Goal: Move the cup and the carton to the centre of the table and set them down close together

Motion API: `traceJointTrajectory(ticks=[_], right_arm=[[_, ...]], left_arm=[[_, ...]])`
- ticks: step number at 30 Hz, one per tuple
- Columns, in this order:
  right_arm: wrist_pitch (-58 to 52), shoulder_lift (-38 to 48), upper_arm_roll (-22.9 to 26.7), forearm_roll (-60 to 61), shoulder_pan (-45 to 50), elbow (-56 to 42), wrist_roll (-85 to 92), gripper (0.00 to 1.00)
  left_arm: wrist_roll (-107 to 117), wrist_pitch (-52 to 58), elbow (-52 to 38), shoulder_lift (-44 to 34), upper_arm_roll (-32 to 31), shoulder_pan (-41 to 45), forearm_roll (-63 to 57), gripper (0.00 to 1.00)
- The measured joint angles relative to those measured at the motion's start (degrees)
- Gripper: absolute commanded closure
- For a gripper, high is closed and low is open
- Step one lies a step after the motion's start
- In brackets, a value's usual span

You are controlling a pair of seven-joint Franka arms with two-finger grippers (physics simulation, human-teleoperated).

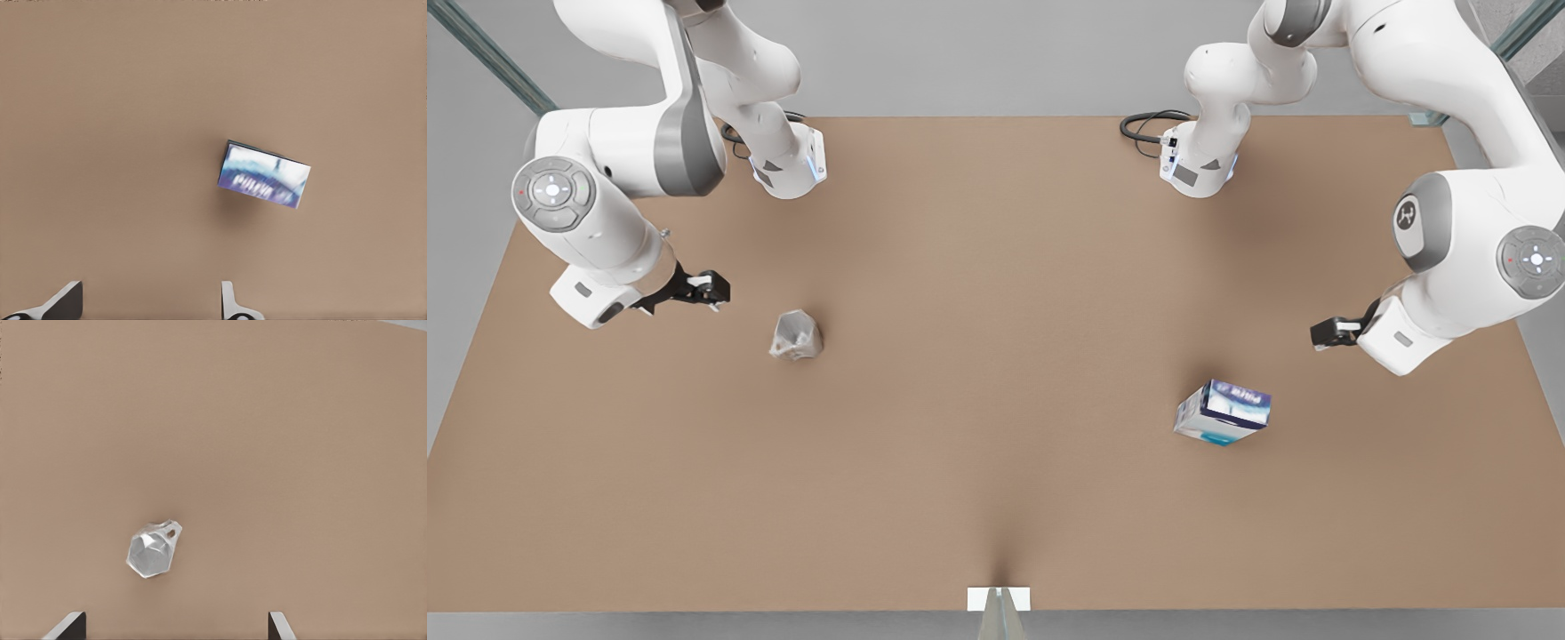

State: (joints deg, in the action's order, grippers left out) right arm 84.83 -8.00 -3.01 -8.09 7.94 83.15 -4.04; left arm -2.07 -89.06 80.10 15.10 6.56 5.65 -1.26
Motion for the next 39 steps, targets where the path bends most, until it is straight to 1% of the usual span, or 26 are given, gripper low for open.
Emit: traceJointTrajectory(ticks=[1,2,4,5,6,7,8,9,10,13,16,19,20,24,26,27,28,29,33,36,37,39], right_arm=[[0.1,-0.4,0.0,0.0,-0.1,0.0,-0.2,0.00],[0.3,-2.5,0.0,0.0,0.4,-0.1,-1.9,0.00],[1.2,-6.8,-0.6,1.0,2.1,1.5,-9.1,0.00],[3.5,-8.8,-0.8,3.0,3.5,3.1,-14.2,0.00],[11.8,-7.8,-1.8,4.1,3.7,10.9,-20.2,0.00],[16.2,-7.3,-3.9,4.3,4.1,15.5,-25.9,0.00],[20.1,-6.5,-5.1,4.8,4.1,19.6,-29.7,0.00],[23.4,-4.8,-5.6,6.2,4.0,23.5,-30.4,0.00],[26.2,-3.3,-5.7,7.1,3.7,27.7,-30.4,0.00],[31.8,-2.0,-5.7,8.4,3.3,34.7,-30.4,0.00],[37.5,-2.3,-5.7,8.4,2.2,40.1,-29.8,0.00],[39.3,-3.4,-5.7,8.4,2.1,41.5,-28.6,0.00],[39.4,-3.4,-5.6,8.4,1.7,42.0,-24.6,0.00],[41.4,-4.6,-5.7,8.4,0.4,43.2,-22.4,0.00],[42.2,-4.6,-5.6,8.4,0.5,43.6,-22.3,0.00],[43.2,-4.6,-5.7,8.4,0.5,44.2,-22.3,0.00],[43.9,-4.9,-5.7,8.4,0.5,44.4,-22.3,0.00],[44.0,-5.2,-5.6,8.4,0.5,44.3,-22.3,0.00],[44.7,-6.5,-5.6,8.4,0.5,44.2,-22.4,0.00],[44.9,-7.7,-5.6,8.5,0.3,44.0,-22.4,0.00],[44.9,-8.0,-5.6,8.5,0.0,44.0,-22.4,0.00],[45.8,-9.0,-5.6,8.4,-0.5,43.9,-22.3,0.00]], left_arm=[[0.4,0.3,-0.2,0.0,-0.3,0.3,0.0,0.00],[0.5,0.1,-0.2,0.1,-0.9,0.2,0.0,0.00],[-3.3,-0.4,-0.6,0.9,-1.8,1.5,-0.7,0.00],[-5.4,-0.8,-1.1,2.2,-2.6,1.9,-1.2,0.00],[-13.9,-2.4,-3.2,4.3,-2.7,1.8,-1.6,0.00],[-22.8,-3.0,-3.7,5.5,-2.7,1.0,-1.8,0.00],[-25.3,-6.2,-4.0,5.6,-2.7,1.7,-2.0,0.00],[-35.1,-6.8,-4.1,6.4,-2.8,1.7,-2.1,0.00],[-46.4,-10.1,-4.2,6.9,-2.8,1.5,-2.1,0.00],[-70.7,-11.8,-4.3,6.0,-4.4,1.3,-1.4,0.00],[-88.0,-11.0,-5.5,5.2,-8.7,1.5,0.9,0.00],[-88.5,-10.0,-4.0,5.6,-10.4,2.1,0.9,0.00],[-88.0,-10.3,-3.8,5.7,-10.5,2.4,-0.2,0.00],[-93.1,-13.8,-3.6,6.8,-10.6,1.1,-3.7,0.00],[-94.1,-14.2,-0.3,6.4,-10.6,-1.3,-4.5,0.00],[-94.1,-16.4,0.3,6.8,-10.6,-0.7,-4.8,0.00],[-94.2,-20.4,3.0,6.7,-10.6,-0.4,-5.0,0.00],[-94.3,-21.5,4.1,6.6,-10.6,-0.4,-5.2,0.00],[-93.7,-22.9,4.4,9.5,-10.7,0.7,-5.0,0.00],[-94.0,-24.6,5.5,9.9,-10.7,0.6,-4.8,0.00],[-94.1,-25.2,6.2,9.8,-10.7,0.3,-4.8,0.00],[-94.1,-26.7,10.2,8.4,-10.6,-0.8,-5.0,0.00]])
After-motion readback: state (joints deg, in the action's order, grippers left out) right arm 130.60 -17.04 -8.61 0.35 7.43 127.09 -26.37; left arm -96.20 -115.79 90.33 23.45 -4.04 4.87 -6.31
